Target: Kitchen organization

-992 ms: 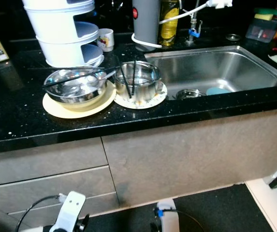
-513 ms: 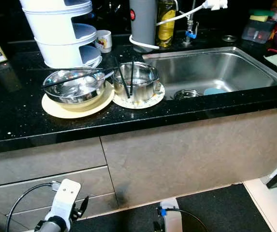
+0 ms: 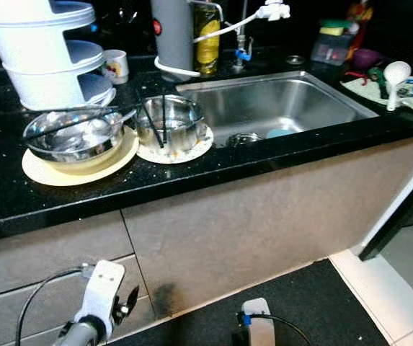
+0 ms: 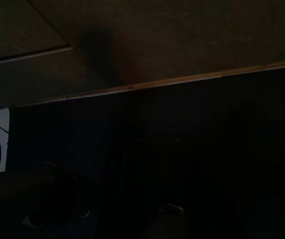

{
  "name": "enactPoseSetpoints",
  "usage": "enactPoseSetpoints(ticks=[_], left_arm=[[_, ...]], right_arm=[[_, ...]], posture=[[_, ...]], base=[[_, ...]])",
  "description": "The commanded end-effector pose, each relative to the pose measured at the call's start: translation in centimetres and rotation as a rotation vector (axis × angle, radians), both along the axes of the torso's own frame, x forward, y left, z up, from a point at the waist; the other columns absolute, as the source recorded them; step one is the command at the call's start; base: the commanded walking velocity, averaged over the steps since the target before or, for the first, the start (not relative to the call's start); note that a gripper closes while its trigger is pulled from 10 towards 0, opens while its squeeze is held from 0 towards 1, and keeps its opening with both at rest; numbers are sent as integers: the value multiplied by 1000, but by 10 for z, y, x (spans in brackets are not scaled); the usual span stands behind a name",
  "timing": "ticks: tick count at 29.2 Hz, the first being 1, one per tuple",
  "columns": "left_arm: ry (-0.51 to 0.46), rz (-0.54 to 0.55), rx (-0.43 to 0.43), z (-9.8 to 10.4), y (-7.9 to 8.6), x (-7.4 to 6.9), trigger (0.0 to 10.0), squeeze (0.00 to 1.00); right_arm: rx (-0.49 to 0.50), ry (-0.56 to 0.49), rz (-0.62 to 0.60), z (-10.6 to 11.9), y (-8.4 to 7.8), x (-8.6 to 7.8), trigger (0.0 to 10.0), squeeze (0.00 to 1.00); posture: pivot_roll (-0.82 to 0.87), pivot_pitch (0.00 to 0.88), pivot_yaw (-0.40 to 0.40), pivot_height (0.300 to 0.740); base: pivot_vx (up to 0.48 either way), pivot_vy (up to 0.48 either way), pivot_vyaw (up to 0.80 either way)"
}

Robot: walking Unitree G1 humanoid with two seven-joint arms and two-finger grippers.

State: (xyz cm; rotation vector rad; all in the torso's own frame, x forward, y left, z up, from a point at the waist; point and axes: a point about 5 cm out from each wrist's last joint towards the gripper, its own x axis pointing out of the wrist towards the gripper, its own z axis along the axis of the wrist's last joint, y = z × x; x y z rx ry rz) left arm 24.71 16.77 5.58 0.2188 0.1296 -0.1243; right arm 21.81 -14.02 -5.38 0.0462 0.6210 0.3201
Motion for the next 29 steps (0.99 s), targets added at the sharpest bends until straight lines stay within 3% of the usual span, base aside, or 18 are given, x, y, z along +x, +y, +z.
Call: enactPoseSetpoints(ticks=[1, 2, 3, 5, 8, 9, 10, 11, 12, 15, 16, 18, 22, 26, 28, 29], left_arm=[[-74, -24, 2, 14, 2, -2, 10000, 0], [-214, -73, -4, 45, 0, 0, 10000, 0], [-214, -73, -4, 45, 0, 0, 10000, 0], [-299, -86, -50, 69, 3, 2, 10000, 0], [-355, -82, -96, 89, 11, 6, 10000, 0], [-350, -118, -146, 97, 13, 8, 10000, 569], [-350, -118, -146, 97, 13, 8, 10000, 569], [-338, -171, -183, 104, 13, 8, 10000, 859], [-321, -246, -222, 111, 11, 7, 10000, 1000], [-332, -395, -301, 142, 14, 6, 10000, 1000], [-332, -395, -301, 142, 14, 6, 10000, 1000], [-373, -424, -326, 162, 19, 7, 10000, 1000], [-455, -404, -350, 185, 29, 11, 10000, 1000], [-569, -382, -418, 222, 49, 15, 10000, 1000], [-578, -381, -427, 226, 52, 15, 10000, 1000], [-602, -332, -407, 231, 61, 17, 10000, 1000]], right_arm=[[0, 4, 4, -2, 1, -3, 10000, 0], [-3, 0, 15, -1, 1, -3, 10000, 0], [-3, 0, 15, -1, 1, -3, 10000, 0], [0, -4, 22, 0, 1, -2, 10000, 0], [2, -7, 27, 0, 1, -1, 10000, 0], [2, -7, 32, 0, 1, -1, 10000, 0], [2, -7, 32, 0, 1, -1, 10000, 0], [2, -7, 36, 0, 1, -1, 10000, 0], [2, -7, 41, 0, 1, -1, 10000, 0], [0, -7, 52, 1, 1, -1, 10000, 0], [0, -7, 52, 1, 1, -1, 10000, 0], [1, -9, 52, 1, 1, 0, 10000, 0], [2, -10, 52, 1, 1, 0, 10000, 0], [5, -9, 55, 1, 2, 0, 10000, 0], [6, -9, 55, 1, 2, -1, 10000, 0], [7, -9, 54, 1, 2, -1, 10000, 0]], posture=[[-24, 132, -29, 740], [-22, 139, -35, 740], [-22, 139, -35, 740], [-22, 139, -38, 740], [-20, 142, -44, 740], [-18, 144, -50, 740], [-18, 144, -50, 740], [-17, 146, -57, 740], [-14, 147, -61, 740], [-14, 148, -64, 740], [-14, 148, -64, 740], [-14, 148, -64, 740], [-14, 148, -64, 740], [-11, 150, -62, 740], [-11, 150, -62, 740], [-11, 150, -62, 740]], base=[[0, 0, 0], [0, 0, 0], [0, 0, 0], [0, 0, 0], [0, 0, 0], [0, 0, 0], [0, 0, 0], [0, 0, 0], [0, 0, 0], [0, 0, 0], [0, 0, 0], [0, 0, 0], [0, 0, 0], [0, 0, 0], [0, 0, 0], [0, 0, 0]])
